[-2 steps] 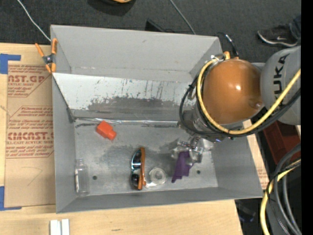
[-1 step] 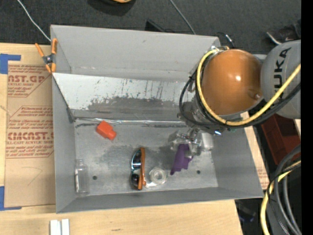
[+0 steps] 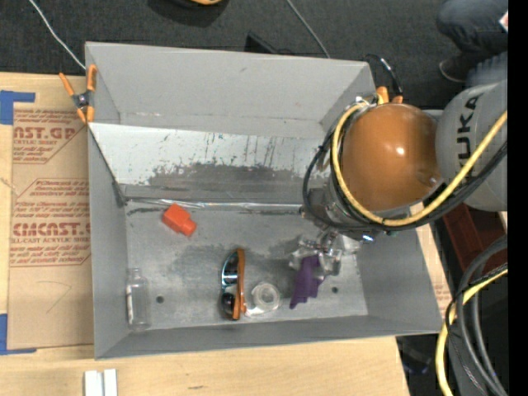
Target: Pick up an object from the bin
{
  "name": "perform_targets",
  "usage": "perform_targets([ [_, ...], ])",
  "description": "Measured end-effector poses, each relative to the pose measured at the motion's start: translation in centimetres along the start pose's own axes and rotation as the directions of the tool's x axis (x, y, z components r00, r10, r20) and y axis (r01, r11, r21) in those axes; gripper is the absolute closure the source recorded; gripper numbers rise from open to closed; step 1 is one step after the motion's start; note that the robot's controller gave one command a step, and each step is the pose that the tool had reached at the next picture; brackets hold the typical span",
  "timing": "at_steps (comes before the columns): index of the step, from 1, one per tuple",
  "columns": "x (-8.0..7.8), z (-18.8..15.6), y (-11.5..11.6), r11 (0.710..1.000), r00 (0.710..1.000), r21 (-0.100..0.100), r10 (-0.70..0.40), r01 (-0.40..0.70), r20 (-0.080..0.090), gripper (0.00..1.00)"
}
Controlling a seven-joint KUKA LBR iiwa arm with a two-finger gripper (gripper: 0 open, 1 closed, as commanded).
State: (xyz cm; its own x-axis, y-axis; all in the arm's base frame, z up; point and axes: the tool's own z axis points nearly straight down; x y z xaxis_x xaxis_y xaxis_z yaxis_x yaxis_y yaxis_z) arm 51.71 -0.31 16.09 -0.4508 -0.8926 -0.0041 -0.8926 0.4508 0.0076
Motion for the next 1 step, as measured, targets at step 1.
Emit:
perform_targets([
  [1, -0.59, -10.32, -0.98, 1.000, 1.000, 0.003, 0.010, -0.010, 0.001, 1.00],
])
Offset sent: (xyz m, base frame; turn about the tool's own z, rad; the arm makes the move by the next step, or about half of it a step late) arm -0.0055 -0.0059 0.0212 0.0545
